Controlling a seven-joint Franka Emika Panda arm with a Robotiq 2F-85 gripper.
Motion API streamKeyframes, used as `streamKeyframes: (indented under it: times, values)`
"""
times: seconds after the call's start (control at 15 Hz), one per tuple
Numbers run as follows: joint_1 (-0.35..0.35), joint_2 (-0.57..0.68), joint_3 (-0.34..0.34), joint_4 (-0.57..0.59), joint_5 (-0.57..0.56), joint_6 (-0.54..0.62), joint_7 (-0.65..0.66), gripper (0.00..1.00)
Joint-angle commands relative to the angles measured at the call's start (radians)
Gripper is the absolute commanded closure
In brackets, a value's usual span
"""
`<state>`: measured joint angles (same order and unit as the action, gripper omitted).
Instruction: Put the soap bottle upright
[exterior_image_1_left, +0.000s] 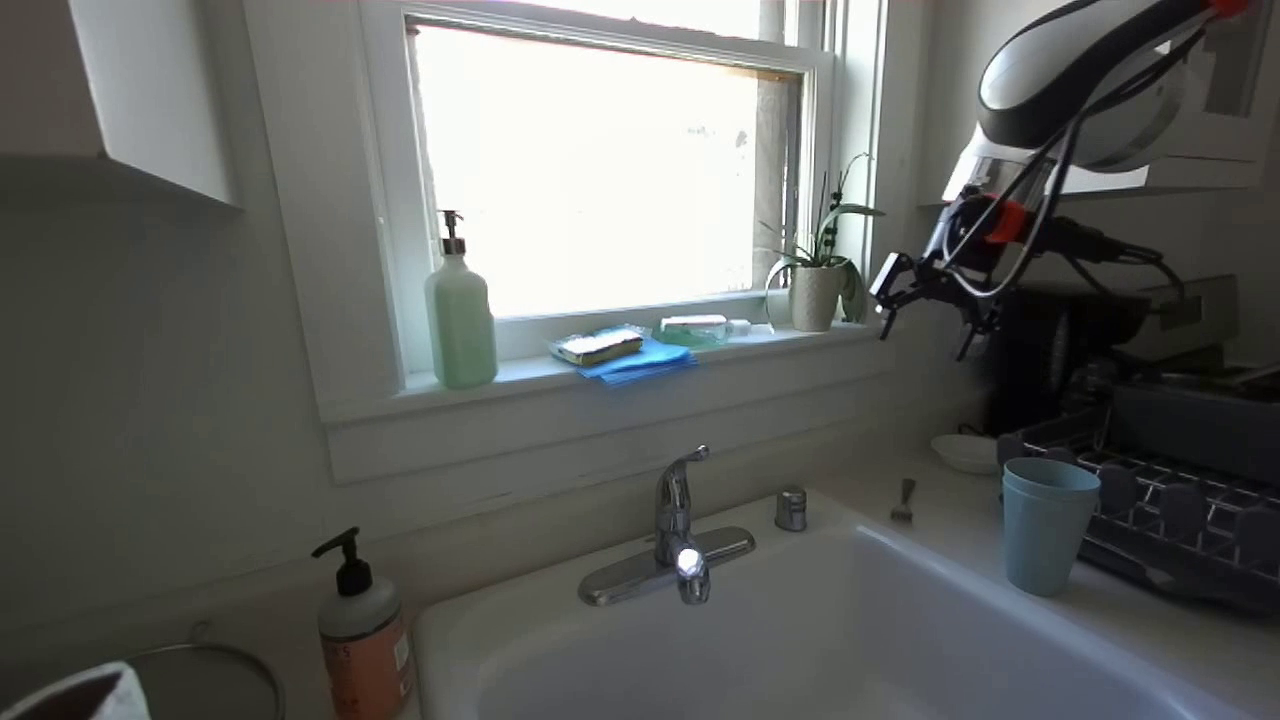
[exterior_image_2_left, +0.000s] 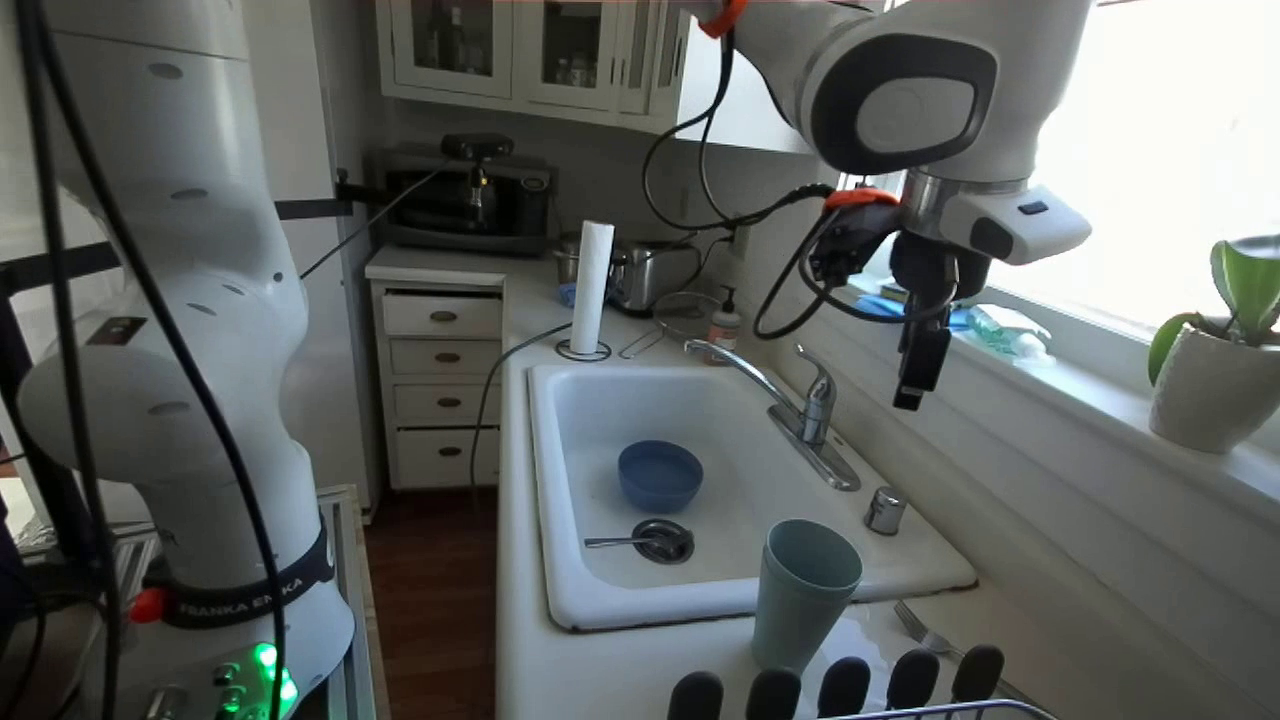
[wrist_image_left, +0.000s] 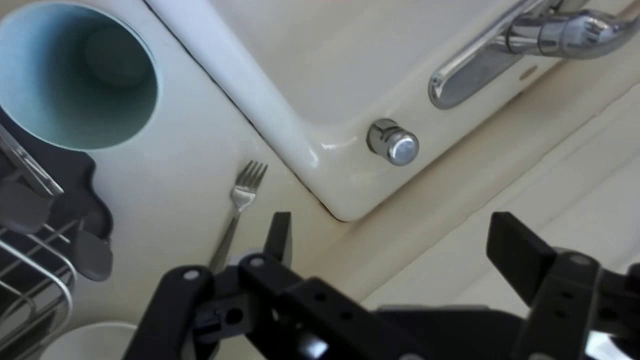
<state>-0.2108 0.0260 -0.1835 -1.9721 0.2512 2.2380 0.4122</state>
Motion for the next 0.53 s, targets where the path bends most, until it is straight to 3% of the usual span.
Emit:
streamKeyframes:
  times: [0.0,0.13,0.2,0.47]
  values:
    - [0.005,0.160,0.002,0.197,0.106,-0.011,-0.014,0.00]
    - [0.006,0.150,0.010,0.221,0.151,-0.136,0.042,0.00]
    - [0.009,0.134,0.001,0.160,0.104,-0.051,0.011,0.00]
    - [0.010,0.149,0.006,0.206,0.125,-0.113,0.027,0.00]
